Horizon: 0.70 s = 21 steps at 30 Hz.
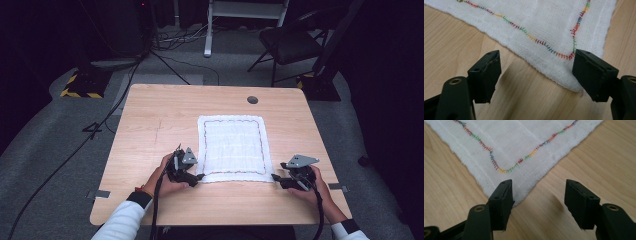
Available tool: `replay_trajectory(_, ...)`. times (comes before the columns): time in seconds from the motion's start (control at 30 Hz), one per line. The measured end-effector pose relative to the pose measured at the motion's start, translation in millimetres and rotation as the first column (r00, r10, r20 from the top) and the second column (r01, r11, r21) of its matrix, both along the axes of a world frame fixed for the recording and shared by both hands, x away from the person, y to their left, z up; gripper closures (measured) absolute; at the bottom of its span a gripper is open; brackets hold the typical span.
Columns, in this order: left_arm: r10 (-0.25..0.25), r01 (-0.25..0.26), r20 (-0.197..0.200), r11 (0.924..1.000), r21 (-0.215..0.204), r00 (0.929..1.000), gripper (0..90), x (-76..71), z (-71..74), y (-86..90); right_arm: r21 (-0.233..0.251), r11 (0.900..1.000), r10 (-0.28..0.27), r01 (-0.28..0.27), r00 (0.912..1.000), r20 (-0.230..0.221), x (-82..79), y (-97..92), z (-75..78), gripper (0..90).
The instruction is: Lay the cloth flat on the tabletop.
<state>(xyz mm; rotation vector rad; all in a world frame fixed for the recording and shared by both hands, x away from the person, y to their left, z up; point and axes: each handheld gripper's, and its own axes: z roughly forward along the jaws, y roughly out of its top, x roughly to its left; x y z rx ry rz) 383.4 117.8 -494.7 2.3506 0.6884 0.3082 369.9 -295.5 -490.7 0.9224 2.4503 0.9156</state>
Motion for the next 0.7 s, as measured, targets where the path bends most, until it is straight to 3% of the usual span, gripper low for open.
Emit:
replay_trajectory(0.1,-0.004,0.004,-0.027,1.0000,-0.009,0.9996,23.4,-6.7,-0.3,0.7,0.011,0.9999,0.001,-0.001,0.9998,-0.021,-5.7,-3.8,0.2,39.3)
replay_trajectory(0.47,-0.013,0.013,-0.002,0.9997,-0.019,0.9999,23.8,-31.0,-1.9,1.0,0.025,0.9997,0.005,-0.004,0.9989,-0.047,-29.2,-8.2,0.0,37.1)
replay_trajectory(0.7,-0.030,0.029,-0.037,0.9992,-0.027,0.9989,23.5,-39.7,-1.6,0.8,0.024,0.9997,0.005,-0.003,0.9985,-0.055,-38.4,-9.5,0.2,36.9)
